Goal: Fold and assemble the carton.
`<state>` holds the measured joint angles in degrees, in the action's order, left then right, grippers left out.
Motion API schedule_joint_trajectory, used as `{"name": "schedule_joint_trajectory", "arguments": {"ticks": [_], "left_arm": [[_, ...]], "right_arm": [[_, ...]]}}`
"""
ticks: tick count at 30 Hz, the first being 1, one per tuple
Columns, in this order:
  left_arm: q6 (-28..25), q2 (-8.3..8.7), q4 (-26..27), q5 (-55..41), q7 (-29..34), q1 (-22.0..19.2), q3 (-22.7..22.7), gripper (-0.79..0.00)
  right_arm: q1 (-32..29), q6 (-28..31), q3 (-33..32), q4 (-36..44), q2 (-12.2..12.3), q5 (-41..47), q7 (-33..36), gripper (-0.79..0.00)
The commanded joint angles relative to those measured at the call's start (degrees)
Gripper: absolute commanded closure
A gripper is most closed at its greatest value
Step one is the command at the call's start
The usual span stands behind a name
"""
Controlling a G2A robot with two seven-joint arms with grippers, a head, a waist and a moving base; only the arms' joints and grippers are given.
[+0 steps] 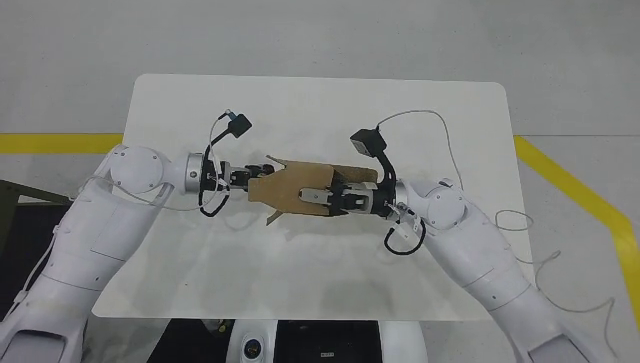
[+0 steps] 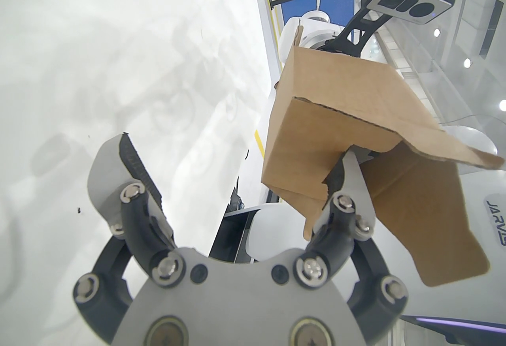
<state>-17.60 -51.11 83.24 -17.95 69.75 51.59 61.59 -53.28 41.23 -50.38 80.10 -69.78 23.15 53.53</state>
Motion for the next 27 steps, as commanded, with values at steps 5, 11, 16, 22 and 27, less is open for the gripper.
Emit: {"name": "schedule_joint_trajectory", "arguments": {"ticks": [5, 11, 16, 22, 27], "left_arm": [[-0.13, -0.26, -0.19, -0.18, -0.09, -0.49, -0.40, -0.785], [-0.20, -0.41, -0.40, -0.17, 0.04, -0.60, -0.57, -0.785], [-0.34, -0.43, -0.56, -0.23, 0.07, -0.44, -0.30, -0.785], [-0.80, -0.16, -0.87, -0.17, -0.48, 0.39, 1.14, -0.785], [-0.53, 0.23, -1.34, 1.95, 0.51, 2.00, 1.63, -0.785]], "right_arm": [[0.37, 0.30, 0.28, -0.42, -0.28, 0.07, -0.05, 0.000], [0.47, 0.34, 0.25, -0.68, -0.45, -0.11, -0.21, 0.000], [0.20, 0.65, -0.64, -1.10, -0.39, -0.34, -0.96, 0.000], [-0.94, 0.74, -3.25, -0.77, 0.14, -1.37, -2.45, 0.000], [-2.11, 0.50, -5.50, 0.06, 0.57, -2.81, -4.55, 0.000]]}}
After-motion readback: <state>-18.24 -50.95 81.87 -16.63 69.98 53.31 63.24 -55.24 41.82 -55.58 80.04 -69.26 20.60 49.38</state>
